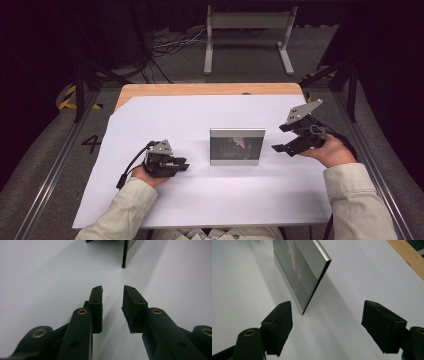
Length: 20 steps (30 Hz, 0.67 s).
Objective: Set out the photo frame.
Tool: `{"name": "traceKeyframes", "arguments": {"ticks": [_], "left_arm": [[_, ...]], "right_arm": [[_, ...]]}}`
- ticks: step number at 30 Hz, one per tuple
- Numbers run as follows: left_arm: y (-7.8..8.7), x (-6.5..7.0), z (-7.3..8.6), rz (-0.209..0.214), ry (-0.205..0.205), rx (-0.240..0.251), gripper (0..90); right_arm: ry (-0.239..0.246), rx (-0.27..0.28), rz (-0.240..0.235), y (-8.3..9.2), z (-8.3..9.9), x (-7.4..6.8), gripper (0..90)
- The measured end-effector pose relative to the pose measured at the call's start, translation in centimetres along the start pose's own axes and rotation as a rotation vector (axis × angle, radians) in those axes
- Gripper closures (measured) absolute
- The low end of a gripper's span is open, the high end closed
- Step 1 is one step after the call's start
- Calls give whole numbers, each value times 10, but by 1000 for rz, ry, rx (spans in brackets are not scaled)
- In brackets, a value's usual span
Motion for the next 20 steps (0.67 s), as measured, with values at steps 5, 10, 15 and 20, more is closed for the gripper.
{"name": "traceKeyframes", "arguments": {"ticks": [5, 10, 15, 20], "left_arm": [[0, 0, 0, -4, -3, 5, 696], [0, -1, 0, -3, -4, 7, 695], [1, -1, 0, -1, -4, 7, 694], [1, -2, 0, -3, 0, 8, 689]], "right_arm": [[-15, 6, 2, -1, 7, 2, 237], [-25, 9, 1, -2, 11, 3, 234], [-30, 9, 1, -2, 14, 4, 234], [-38, 12, 4, -2, 15, 3, 214]]}}
Point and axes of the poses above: each handheld gripper's, and its own axes: y roughly backward along the jaws, z roughly out of its underside, x roughly to its right, the point moved 4 cm from there along -y, roughly forward along the jaws, and after that the axes turned 10 degrees about -z, right-handed, at the moved point
